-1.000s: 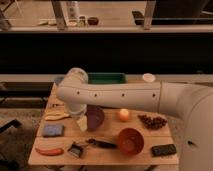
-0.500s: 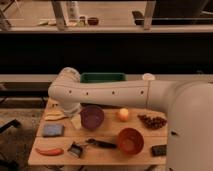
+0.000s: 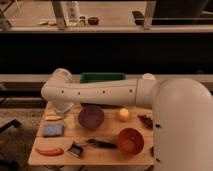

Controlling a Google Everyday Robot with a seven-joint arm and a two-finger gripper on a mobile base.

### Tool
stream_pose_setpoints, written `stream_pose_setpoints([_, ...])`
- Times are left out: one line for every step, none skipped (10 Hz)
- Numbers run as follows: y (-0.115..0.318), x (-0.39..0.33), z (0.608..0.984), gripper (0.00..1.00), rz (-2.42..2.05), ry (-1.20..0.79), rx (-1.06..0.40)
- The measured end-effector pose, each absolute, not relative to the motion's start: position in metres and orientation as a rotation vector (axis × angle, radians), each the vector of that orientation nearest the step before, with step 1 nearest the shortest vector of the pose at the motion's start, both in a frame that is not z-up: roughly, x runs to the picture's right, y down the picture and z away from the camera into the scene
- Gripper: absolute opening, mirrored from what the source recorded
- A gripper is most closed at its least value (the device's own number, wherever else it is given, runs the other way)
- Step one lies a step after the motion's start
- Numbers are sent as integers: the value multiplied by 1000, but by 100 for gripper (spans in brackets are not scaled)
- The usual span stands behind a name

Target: Place sponge in red bowl

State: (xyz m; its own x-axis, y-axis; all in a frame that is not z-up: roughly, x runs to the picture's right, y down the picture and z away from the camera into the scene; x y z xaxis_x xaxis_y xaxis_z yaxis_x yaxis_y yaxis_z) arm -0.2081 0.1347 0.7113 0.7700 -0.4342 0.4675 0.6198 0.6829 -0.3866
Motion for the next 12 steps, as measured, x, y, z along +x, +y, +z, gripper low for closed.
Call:
stream_pose_setpoints([136, -211, 713, 80, -608, -359, -564])
stream_pose_setpoints([138, -214, 718, 80, -610, -361, -570])
stream_pose_setpoints([141, -218, 719, 80, -612, -366, -573])
stream_pose_setpoints([148, -228, 722, 80, -611, -382, -577])
stream_pose_setpoints([147, -231, 727, 80, -609, -383, -575])
stream_pose_setpoints([147, -235, 728, 80, -606, -390, -580])
stream_pose_setpoints([152, -238, 731, 80, -605, -399, -587])
stream_pose_setpoints([155, -240, 735, 80, -607, -400, -592])
stream_pose_setpoints([157, -244, 736, 80, -608, -405, -596])
stream_pose_setpoints([159, -247, 738, 80, -607, -409, -600])
stream_pose_setpoints([166, -250, 744, 80, -608, -412, -606])
stream_pose_setpoints([170, -254, 750, 80, -606, -417, -608])
